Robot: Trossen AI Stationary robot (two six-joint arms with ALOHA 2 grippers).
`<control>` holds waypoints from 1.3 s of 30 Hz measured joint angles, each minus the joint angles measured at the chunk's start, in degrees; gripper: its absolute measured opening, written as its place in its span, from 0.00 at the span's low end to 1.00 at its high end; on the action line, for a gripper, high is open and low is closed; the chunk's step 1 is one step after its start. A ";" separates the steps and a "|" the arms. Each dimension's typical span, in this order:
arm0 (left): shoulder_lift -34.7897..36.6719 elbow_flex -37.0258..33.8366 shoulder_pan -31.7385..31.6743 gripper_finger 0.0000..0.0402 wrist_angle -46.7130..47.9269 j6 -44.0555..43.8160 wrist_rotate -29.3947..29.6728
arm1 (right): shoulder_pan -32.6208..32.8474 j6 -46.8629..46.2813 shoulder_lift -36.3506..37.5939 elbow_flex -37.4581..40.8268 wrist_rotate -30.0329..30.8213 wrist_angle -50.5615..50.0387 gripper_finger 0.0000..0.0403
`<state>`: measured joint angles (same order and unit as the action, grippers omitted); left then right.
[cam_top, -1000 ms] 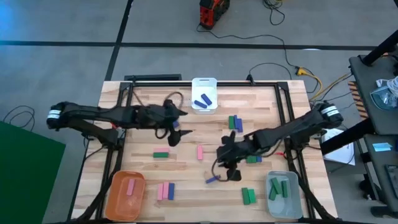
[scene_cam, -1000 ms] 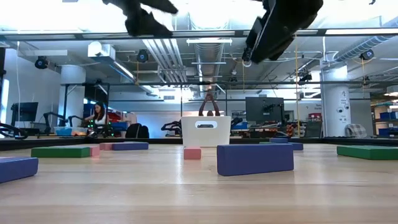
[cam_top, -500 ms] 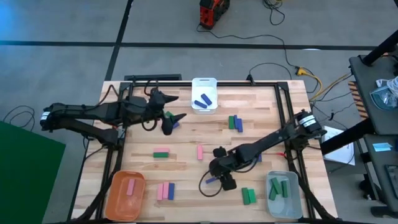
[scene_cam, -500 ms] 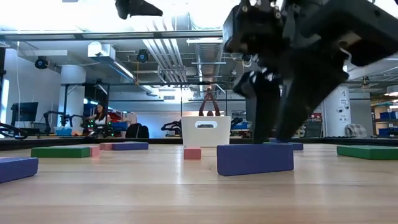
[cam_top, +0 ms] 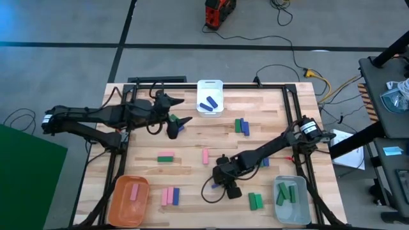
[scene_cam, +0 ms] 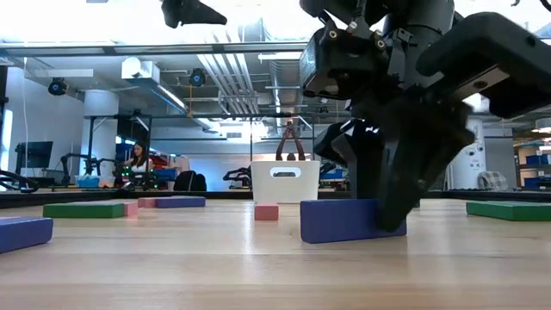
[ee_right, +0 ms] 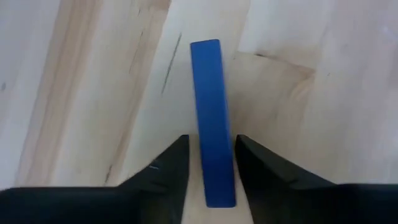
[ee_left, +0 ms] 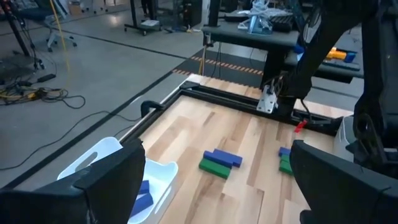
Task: Sort blocks
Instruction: Put the blue block into the white bin
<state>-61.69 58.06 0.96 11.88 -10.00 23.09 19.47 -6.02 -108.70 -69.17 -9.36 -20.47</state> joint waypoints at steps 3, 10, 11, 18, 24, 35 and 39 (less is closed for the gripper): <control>-0.37 -0.02 0.02 0.92 -0.09 0.00 -0.02 | -0.59 0.71 0.10 0.01 -0.10 -0.02 0.14; -0.78 -0.01 0.01 0.92 -0.06 0.00 -0.02 | -2.74 0.24 1.41 -0.46 -1.19 -1.87 0.11; -0.81 0.00 0.01 0.92 -0.12 0.00 -0.02 | -3.01 0.96 2.19 -0.83 -1.17 -2.70 0.11; -0.74 -0.01 0.00 0.92 -0.11 -0.21 -0.04 | -8.67 2.21 13.09 -4.26 -1.01 -12.43 0.11; -0.86 -0.01 0.02 0.92 -0.11 -2.81 -0.07 | -21.66 6.85 20.23 -8.12 4.90 -17.20 0.11; -1.25 0.00 0.02 0.92 -0.16 -2.60 -0.08 | -46.85 20.68 13.27 -19.98 1.83 -21.57 0.11; -1.25 0.00 0.06 0.92 -0.22 -3.86 -0.08 | -52.35 21.26 9.99 -23.44 -6.20 -22.13 0.11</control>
<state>-62.94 58.06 1.02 11.66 -13.86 23.00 -32.88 15.24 -98.72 -92.61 -15.56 -42.61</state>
